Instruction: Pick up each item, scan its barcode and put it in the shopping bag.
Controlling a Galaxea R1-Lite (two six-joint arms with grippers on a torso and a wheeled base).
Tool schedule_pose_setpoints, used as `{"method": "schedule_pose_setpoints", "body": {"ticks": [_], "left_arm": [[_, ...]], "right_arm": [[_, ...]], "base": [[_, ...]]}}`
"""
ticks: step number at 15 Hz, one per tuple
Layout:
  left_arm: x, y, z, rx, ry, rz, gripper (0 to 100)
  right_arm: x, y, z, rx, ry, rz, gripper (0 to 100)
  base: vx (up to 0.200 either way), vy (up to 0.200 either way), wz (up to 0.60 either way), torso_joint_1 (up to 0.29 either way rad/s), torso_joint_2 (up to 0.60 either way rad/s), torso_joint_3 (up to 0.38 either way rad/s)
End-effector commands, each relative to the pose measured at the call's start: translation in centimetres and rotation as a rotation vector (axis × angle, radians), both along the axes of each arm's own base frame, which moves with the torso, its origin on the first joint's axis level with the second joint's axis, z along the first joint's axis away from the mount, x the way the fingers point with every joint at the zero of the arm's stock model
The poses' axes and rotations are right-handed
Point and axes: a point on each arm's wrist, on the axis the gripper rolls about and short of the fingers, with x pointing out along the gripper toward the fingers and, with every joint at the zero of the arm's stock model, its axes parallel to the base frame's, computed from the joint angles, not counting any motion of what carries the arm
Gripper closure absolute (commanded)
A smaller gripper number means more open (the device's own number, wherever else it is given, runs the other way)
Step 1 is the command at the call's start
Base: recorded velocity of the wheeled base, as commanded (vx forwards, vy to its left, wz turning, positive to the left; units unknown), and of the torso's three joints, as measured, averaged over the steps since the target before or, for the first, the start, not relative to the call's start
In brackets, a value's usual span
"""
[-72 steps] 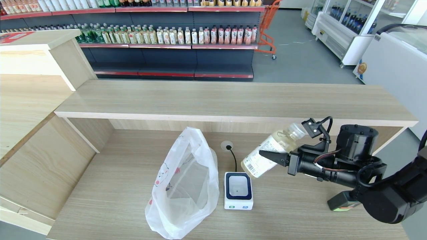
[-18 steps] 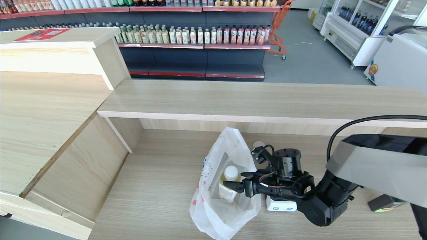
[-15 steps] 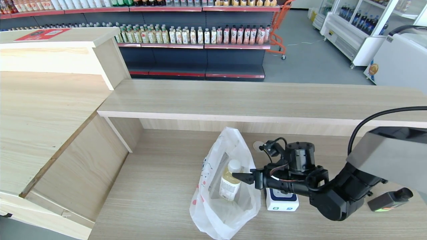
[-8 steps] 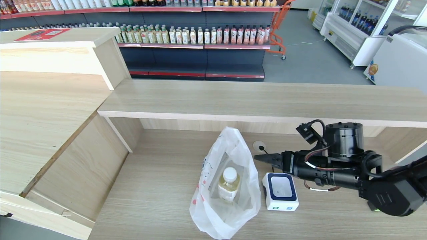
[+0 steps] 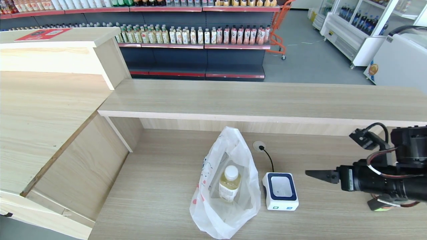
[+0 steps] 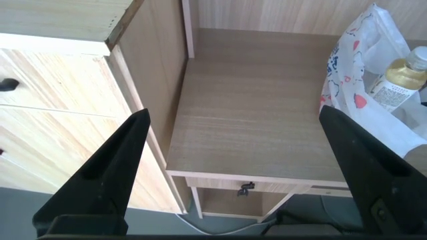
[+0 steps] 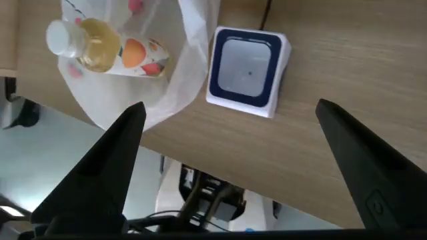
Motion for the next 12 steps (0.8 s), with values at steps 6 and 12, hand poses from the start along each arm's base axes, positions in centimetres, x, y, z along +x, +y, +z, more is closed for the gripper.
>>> {"method": "schedule_pose_setpoints", "body": {"ticks": [6, 12], "left_arm": [[0.0, 0.0, 0.0, 0.0, -0.001, 0.0, 0], [0.0, 0.0, 0.0, 0.0, -0.001, 0.0, 0]], "right_arm": [[-6.2, -4.8, 2.3, -0.266, -0.023, -0.21, 0], [-6.4, -4.9, 1.9, -0.293, 0.001, -0.251, 0]], "base": [[0.0, 0.0, 0.0, 0.0, 0.0, 0.0], [-0.033, 0.0, 0.0, 0.002, 0.0, 0.001]]}}
